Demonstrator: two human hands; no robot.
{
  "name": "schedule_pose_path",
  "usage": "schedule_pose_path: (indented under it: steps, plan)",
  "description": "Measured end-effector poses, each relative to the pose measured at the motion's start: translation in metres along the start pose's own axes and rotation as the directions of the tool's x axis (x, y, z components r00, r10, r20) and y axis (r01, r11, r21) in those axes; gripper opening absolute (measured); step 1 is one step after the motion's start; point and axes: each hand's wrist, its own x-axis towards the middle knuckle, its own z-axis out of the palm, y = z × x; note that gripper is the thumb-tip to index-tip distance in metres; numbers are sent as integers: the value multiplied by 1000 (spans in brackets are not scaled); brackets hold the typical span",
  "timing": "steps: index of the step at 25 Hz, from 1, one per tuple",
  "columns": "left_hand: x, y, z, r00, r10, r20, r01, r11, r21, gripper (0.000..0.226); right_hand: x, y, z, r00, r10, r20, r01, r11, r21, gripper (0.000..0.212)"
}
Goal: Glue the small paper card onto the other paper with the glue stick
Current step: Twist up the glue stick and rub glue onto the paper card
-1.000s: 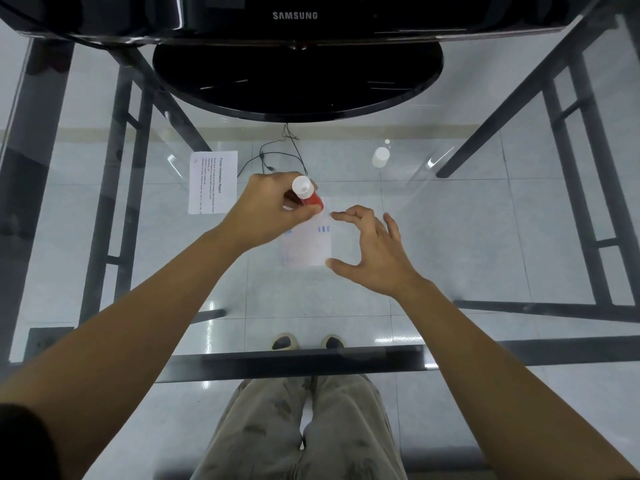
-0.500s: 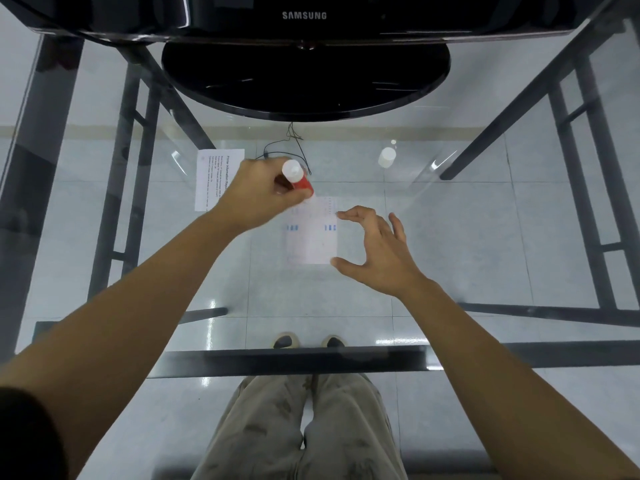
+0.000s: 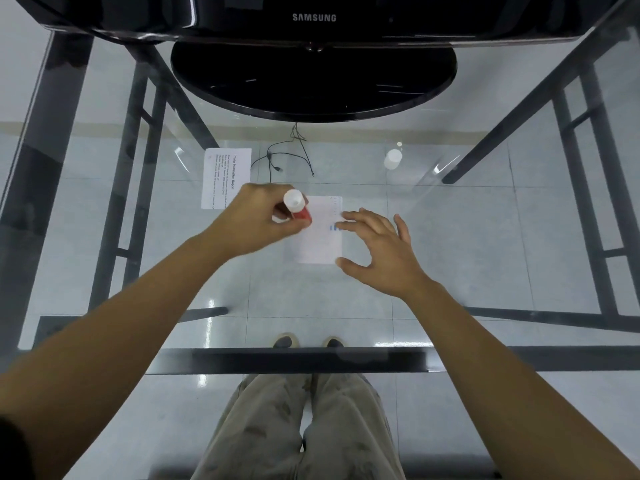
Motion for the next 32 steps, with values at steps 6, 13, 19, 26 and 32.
schedule_pose_path:
  steps: [6, 13, 19, 26, 32]
  plan:
    - [-2, -7, 1, 908, -382, -173, 251, 825, -506, 22, -1, -2, 1, 1000, 20, -1, -20, 1000, 0, 56]
    - [-31, -6, 18, 771, -631, 81, 217, 142, -966, 16, 1, -7, 2, 1000, -1, -7, 1, 997, -82, 59]
    - [-16, -5, 18, 879, -474, 48, 253, 378, -891, 34, 1, -10, 0, 988, 24, -153, -17, 999, 48, 50]
    - [56, 23, 24, 972, -219, -82, 138, 819, -557, 33, 15, 12, -3, 931, 289, -223, -326, 933, -151, 62]
    - [106, 28, 37, 989, -104, -101, 68, 949, -307, 29, 14, 15, 6, 929, 314, -195, -359, 891, -279, 65]
